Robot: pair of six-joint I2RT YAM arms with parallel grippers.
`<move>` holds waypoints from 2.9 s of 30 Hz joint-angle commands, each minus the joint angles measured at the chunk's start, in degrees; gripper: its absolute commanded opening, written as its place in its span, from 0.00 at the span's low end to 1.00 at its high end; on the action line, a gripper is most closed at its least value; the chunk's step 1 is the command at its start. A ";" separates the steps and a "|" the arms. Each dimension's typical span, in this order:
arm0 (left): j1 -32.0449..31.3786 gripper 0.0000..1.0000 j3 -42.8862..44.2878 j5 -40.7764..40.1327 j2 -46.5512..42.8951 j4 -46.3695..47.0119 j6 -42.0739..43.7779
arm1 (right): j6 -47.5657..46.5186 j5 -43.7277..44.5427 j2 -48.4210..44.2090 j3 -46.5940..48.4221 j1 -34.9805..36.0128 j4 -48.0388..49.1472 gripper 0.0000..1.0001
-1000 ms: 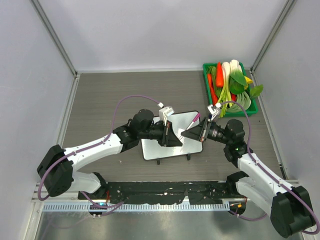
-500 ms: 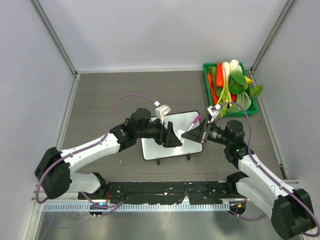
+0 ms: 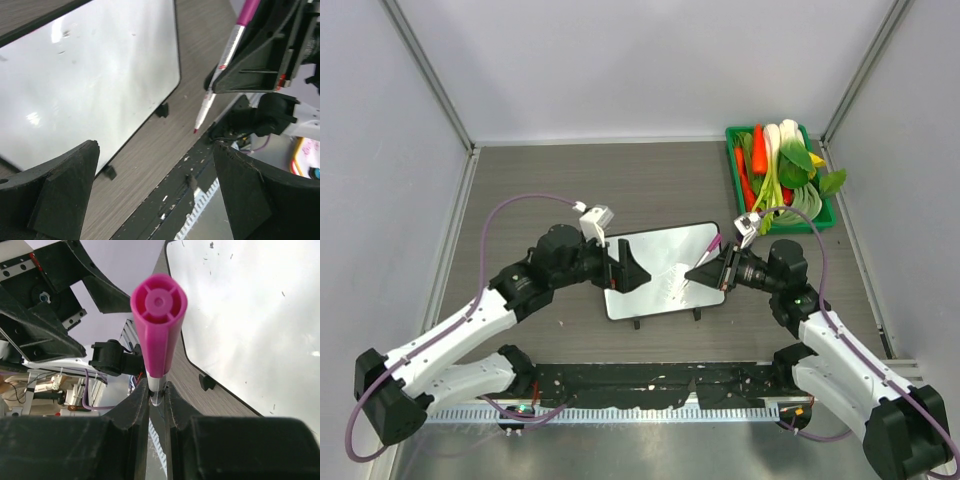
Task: Write a sentence on the whiteboard
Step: Hold the whiteboard at the center of the board.
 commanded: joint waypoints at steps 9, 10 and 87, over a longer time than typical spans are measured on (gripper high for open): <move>6.90 1.00 2.45 -4.69 3.68 -10.00 4.50 | -5.81 3.37 -0.47 1.37 -0.10 -4.50 0.01; 7.96 1.00 2.28 -3.12 5.00 -8.86 4.76 | -6.25 3.55 0.05 1.29 -0.02 -4.50 0.02; 25.81 1.00 10.10 10.43 3.08 0.47 5.73 | -4.85 4.34 3.83 5.50 0.07 -3.18 0.01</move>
